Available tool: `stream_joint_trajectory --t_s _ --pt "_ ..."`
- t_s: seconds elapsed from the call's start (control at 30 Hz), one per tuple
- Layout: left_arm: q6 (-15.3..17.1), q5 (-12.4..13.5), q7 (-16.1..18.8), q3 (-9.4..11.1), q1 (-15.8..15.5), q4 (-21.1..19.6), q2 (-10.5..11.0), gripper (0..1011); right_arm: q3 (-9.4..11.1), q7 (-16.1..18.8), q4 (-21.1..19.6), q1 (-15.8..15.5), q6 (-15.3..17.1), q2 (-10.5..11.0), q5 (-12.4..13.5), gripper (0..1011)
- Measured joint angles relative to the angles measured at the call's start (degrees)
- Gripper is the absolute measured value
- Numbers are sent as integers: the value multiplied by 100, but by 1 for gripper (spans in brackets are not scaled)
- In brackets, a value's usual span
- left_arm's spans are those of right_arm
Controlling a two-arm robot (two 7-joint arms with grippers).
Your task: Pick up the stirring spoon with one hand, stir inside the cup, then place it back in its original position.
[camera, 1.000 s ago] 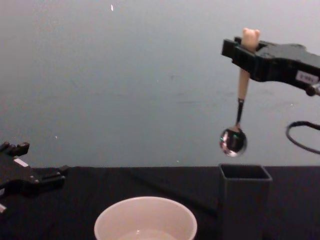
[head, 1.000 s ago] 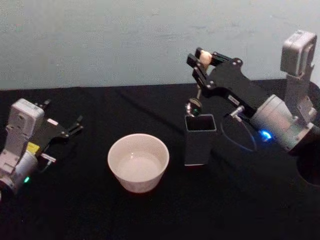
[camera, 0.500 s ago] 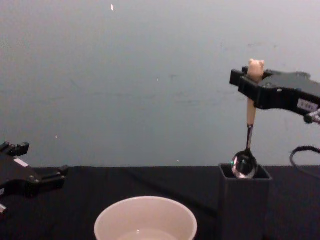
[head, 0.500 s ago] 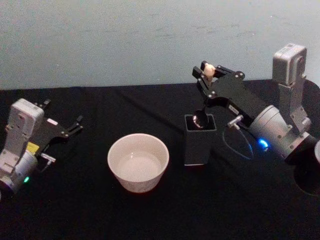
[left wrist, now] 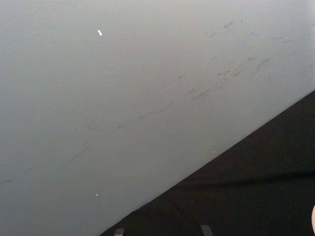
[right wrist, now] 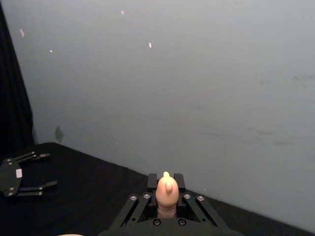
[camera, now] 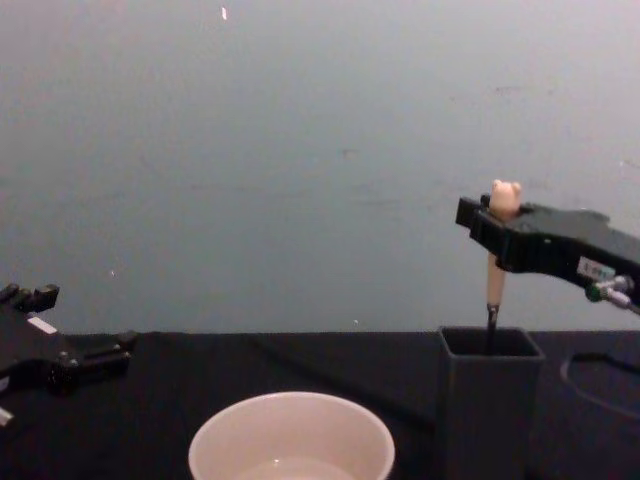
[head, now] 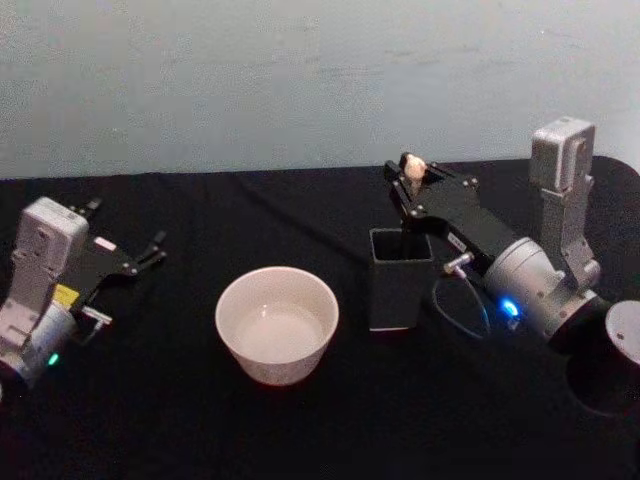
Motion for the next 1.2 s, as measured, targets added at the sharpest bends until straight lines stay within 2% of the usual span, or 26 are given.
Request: stream_joint_trajectory --t_s 0.33,0.57,1.2 --pt "0 0 0 0 0 0 0 1001 72 27 377 -77 -203 -208 160 208" --pt "0 0 0 0 0 0 0 1001 74 68 501 -88 -244 -259 194 208" --pt "0 0 0 0 0 0 0 1001 45 73 774 -46 -276 -306 84 208"
